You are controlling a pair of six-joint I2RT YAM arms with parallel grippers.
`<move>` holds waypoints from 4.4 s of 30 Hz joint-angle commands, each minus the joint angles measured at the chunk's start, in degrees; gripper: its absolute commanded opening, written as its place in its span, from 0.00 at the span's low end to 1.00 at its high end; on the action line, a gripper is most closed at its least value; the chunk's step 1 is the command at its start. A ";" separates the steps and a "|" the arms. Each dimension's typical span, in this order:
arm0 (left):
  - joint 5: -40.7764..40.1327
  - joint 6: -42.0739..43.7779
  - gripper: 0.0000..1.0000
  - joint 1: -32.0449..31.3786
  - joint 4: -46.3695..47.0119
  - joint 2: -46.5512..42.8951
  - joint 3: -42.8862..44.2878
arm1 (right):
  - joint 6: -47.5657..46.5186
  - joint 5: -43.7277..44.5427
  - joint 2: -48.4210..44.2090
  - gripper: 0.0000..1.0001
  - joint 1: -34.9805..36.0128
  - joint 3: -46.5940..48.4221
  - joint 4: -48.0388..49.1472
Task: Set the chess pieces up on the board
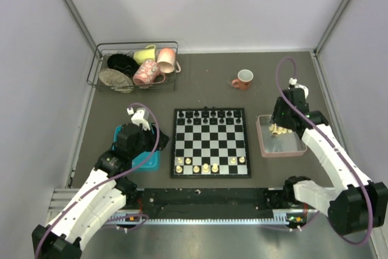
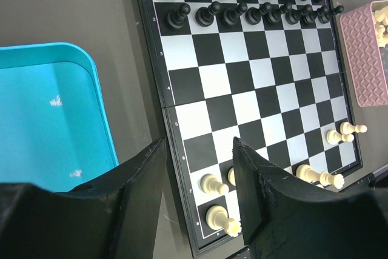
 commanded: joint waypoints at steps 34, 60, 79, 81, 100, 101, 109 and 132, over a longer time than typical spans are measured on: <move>2.17 0.47 0.54 0.29 3.24 -1.19 -1.70 | -15.10 -2.45 19.88 0.47 -8.69 3.04 13.85; 2.17 0.73 0.54 0.29 3.24 -0.75 -1.61 | -14.66 -4.73 26.47 0.33 -9.66 1.54 17.80; 2.44 0.64 0.54 0.29 3.16 -1.19 -1.70 | -11.94 -1.22 19.63 0.00 -9.66 2.69 11.22; 2.44 0.64 0.54 0.29 3.16 -1.11 -1.70 | -11.41 -0.52 17.09 0.00 -9.74 2.86 9.64; 2.52 0.91 0.54 0.29 3.51 -0.05 -1.44 | 4.22 2.47 -1.64 0.00 23.81 8.67 -3.03; 2.52 0.91 0.54 0.29 3.59 0.04 -1.35 | 6.50 3.26 -2.00 0.00 29.23 8.23 -3.29; 2.43 0.82 0.54 0.29 2.98 -0.40 -1.00 | 21.80 13.98 1.33 0.00 52.91 7.35 -9.79; 5.69 -0.94 0.52 5.91 3.51 4.08 1.99 | 31.22 21.81 28.40 0.00 69.09 32.20 -11.38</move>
